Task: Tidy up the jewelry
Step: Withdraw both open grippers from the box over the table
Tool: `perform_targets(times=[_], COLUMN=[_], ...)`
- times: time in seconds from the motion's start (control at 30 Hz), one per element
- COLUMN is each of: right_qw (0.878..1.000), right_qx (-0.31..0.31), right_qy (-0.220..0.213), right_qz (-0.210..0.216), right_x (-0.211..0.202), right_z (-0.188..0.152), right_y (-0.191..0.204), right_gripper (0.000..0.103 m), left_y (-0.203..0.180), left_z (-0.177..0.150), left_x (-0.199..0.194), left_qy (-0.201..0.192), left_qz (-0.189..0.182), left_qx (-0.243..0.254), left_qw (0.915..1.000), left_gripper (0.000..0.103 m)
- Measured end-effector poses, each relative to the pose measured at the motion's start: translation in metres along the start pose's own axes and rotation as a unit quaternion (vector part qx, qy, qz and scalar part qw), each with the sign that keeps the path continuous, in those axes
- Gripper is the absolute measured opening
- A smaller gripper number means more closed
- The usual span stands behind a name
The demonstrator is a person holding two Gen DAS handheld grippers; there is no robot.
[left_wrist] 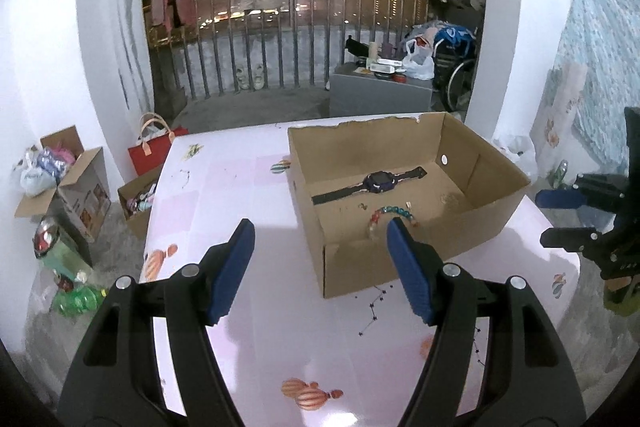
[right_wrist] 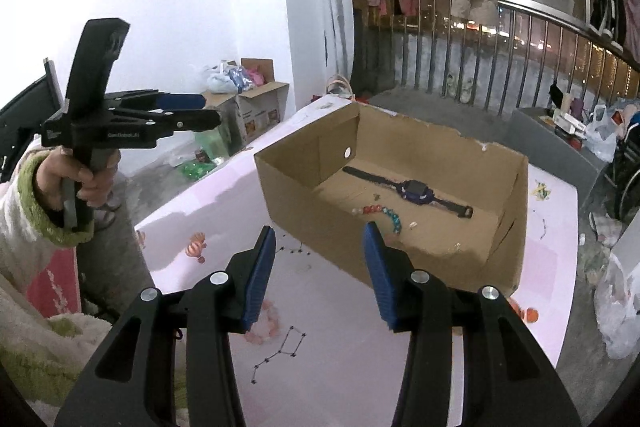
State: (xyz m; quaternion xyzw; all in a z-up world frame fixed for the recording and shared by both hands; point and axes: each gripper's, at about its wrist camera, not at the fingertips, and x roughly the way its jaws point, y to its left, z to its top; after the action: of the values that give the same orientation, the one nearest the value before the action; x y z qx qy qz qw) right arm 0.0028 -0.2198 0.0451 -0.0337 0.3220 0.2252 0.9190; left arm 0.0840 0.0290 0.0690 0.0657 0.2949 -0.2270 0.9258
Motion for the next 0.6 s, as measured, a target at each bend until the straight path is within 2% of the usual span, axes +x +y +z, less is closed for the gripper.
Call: perform_targets(times=[0.3, 0.6], right_qw=[0.999, 1.0], right_qx=[0.028, 0.024], right_qy=[0.015, 0.01], right_qz=[0.0, -0.013], right_x=[0.0, 0.001], right_z=[-0.032, -0.033], right_y=[0.012, 0.006], right_gripper=[0.045, 0.045], left_y=[-0.002, 0.003], left_z=[-0.041, -0.06], left_x=[0.003, 0.013], left_qy=[0.017, 0.007], left_qz=[0.0, -0.003], left_qx=[-0.039, -0.051], left_qw=[0.9991, 0.9987], left_gripper=[0.065, 0.065])
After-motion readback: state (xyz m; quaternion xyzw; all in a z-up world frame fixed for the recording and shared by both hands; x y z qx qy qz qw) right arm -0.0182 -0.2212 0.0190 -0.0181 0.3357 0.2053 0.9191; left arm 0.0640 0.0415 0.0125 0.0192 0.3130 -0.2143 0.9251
